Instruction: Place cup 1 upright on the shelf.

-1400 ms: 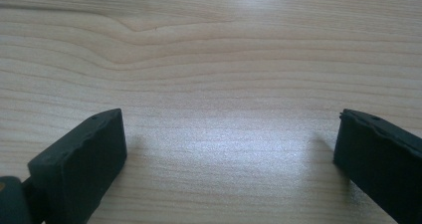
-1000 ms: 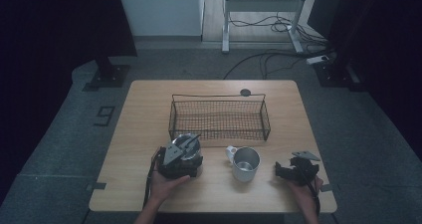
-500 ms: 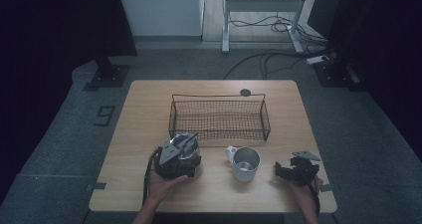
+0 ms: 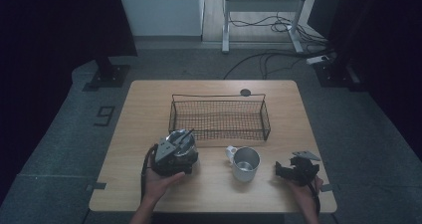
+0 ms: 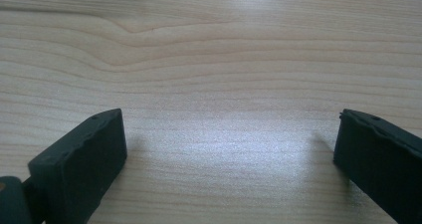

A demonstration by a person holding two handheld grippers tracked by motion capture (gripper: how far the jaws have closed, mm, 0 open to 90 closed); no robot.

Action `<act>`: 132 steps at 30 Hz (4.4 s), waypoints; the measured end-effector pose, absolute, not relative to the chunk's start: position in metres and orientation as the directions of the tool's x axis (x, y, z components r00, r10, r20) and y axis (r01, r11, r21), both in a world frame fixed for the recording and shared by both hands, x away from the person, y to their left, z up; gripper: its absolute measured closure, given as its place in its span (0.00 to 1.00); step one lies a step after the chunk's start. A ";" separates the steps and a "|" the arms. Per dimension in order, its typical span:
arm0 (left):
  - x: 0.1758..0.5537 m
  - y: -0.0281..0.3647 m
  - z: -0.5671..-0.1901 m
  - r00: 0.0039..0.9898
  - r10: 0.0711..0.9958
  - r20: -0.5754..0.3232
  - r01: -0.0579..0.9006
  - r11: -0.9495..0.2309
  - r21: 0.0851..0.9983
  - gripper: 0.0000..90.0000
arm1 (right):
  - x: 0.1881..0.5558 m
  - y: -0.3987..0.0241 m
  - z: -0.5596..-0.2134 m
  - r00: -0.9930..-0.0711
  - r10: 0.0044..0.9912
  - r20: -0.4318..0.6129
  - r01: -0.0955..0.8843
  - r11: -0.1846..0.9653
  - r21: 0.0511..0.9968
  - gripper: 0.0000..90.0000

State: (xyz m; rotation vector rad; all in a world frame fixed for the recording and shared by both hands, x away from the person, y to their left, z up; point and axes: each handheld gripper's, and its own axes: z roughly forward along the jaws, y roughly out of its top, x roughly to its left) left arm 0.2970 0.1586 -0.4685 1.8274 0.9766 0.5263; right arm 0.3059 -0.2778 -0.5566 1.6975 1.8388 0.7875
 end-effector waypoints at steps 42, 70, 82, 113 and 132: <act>0.320 0.171 -0.426 0.572 0.816 -0.083 0.363 -0.161 0.918 0.05 | 0.306 -0.278 -0.557 -0.085 0.996 0.015 0.698 0.048 0.715 0.00; 0.334 0.169 -0.404 0.570 0.816 -0.093 0.349 -0.139 0.927 0.05 | 0.306 -0.278 -0.557 -0.082 0.997 0.016 0.697 0.046 0.716 0.01; 0.344 0.168 -0.397 0.560 0.824 -0.084 0.346 -0.141 0.928 0.05 | 0.306 -0.278 -0.557 -0.082 0.996 0.015 0.696 0.047 0.716 0.01; 0.372 0.160 -0.386 0.547 0.834 -0.073 0.341 -0.143 0.929 0.05 | 0.306 -0.278 -0.557 -0.082 0.997 0.016 0.697 0.046 0.716 0.01; 0.393 0.149 -0.387 0.532 0.845 -0.057 0.352 -0.159 0.922 0.05 | 0.306 -0.278 -0.556 -0.084 0.996 0.014 0.699 0.049 0.714 0.01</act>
